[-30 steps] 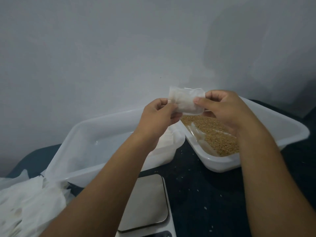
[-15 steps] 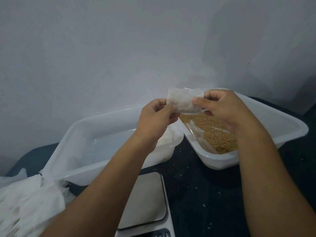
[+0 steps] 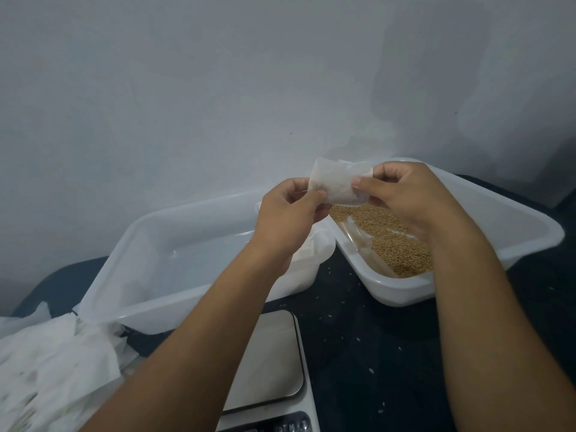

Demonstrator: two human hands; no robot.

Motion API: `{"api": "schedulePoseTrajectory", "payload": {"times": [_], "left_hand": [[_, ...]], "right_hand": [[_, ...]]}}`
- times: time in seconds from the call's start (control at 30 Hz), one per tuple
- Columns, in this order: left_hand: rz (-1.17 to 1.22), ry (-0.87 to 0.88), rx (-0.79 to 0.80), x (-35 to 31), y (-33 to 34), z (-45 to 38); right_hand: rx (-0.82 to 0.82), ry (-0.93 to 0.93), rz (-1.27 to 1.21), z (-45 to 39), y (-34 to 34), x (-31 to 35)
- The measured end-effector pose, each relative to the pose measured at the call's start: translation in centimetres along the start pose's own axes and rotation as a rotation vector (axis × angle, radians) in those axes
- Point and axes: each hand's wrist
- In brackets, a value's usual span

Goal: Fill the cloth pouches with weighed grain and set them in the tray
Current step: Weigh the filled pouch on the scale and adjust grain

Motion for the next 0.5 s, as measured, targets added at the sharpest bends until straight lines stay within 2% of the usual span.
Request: {"api": "schedulePoseTrajectory", "payload": {"times": [0.2, 0.5], "left_hand": [[0.012, -0.005, -0.01, 0.34, -0.32, 0.28], [-0.033, 0.024, -0.02, 0.09, 0.11, -0.24]], "right_hand": [[0.001, -0.039, 0.04, -0.17, 0.16, -0.13], [-0.018, 0.003, 0.094, -0.07, 0.17, -0.35]]}}
Point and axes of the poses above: each hand's wrist, its own z-axis away from the middle knuckle, its own y-axis out of the palm, x = y × z, and after that the axes turned 15 degrees about x, right-handed
